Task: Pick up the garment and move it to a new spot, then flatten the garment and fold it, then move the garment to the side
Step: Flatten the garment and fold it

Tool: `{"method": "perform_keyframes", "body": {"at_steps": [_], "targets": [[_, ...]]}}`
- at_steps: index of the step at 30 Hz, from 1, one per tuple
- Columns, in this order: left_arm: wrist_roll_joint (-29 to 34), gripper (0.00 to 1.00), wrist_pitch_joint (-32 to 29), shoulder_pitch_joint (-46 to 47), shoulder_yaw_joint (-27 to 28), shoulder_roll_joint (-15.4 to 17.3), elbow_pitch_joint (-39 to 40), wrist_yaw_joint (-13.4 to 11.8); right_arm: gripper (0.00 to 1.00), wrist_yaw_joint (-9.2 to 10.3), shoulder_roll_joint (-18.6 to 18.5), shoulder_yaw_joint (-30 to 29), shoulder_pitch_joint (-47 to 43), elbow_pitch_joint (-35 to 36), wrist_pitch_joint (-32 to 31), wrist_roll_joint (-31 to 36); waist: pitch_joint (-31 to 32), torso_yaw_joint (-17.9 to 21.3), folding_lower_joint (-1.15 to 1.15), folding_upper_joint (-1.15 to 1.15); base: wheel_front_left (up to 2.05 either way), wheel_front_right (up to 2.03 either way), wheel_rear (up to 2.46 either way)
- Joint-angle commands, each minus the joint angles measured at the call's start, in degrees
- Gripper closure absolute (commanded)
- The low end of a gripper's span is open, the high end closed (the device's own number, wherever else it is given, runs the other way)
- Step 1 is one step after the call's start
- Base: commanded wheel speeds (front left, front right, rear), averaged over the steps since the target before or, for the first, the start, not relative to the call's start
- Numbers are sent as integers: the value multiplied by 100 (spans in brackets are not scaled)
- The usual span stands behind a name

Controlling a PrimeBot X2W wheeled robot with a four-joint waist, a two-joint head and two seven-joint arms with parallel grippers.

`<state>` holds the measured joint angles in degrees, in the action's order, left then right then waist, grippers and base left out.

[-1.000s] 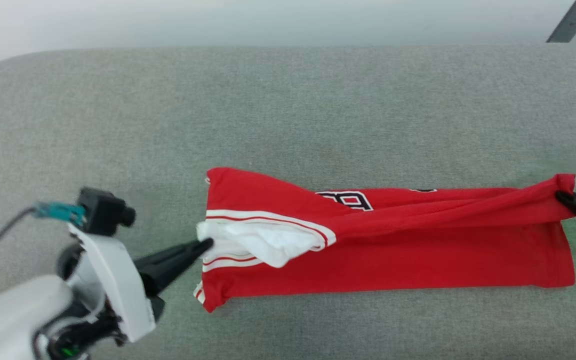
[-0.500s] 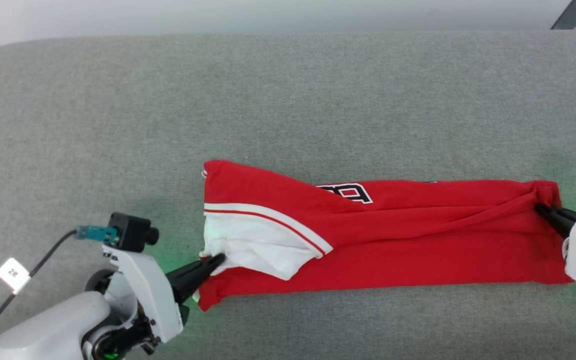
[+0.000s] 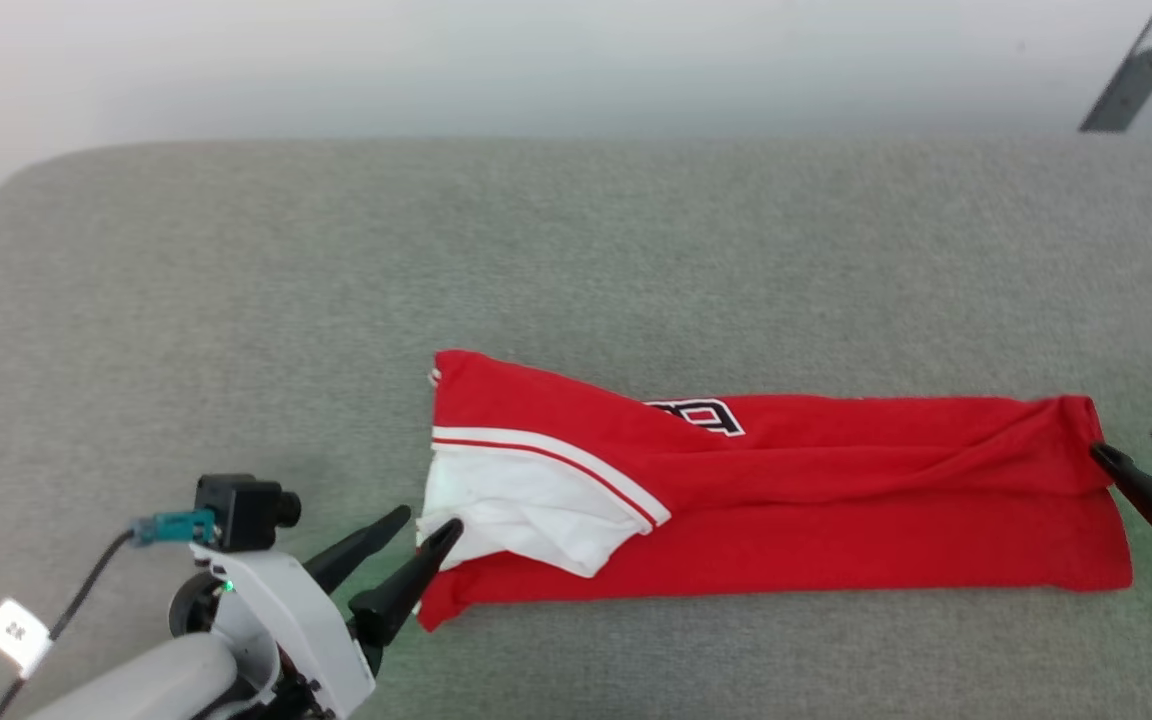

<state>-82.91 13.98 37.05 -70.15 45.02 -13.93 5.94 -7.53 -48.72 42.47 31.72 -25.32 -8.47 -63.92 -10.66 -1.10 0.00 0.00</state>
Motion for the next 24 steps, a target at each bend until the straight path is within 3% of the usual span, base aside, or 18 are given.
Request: {"method": "perform_keyframes", "body": {"at_steps": [1, 6, 15, 18, 24], "targets": [[53, 0, 61, -157, 96, -28, 35, -61, 0, 10, -68, -76, -176, 29, 43, -95, 256, -235, 0, 0, 0, 0, 0], [346, 0, 116, -843, 1148, -481, 179, -279, 0, 10, -237, -329, -658, 20, 137, -452, 349, -547, 0, 0, 0, 0, 0], [1509, 0, 112, -2260, 2964, -1511, 112, -116, 0, 10, -435, -842, -1334, -65, 294, -906, 290, -1159, 0, 0, 0, 0, 0], [2137, 0, 114, -2428, 3419, -1767, 53, -101, 0, 10, -548, -976, -1532, -123, 204, -997, 275, -1284, 0, 0, 0, 0, 0], [3941, 0, 112, -2701, 4507, -2223, 131, -338, 0, 10, -642, -1159, -1694, -350, -403, -1261, 227, -1335, 0, 0, 0, 0, 0]]}}
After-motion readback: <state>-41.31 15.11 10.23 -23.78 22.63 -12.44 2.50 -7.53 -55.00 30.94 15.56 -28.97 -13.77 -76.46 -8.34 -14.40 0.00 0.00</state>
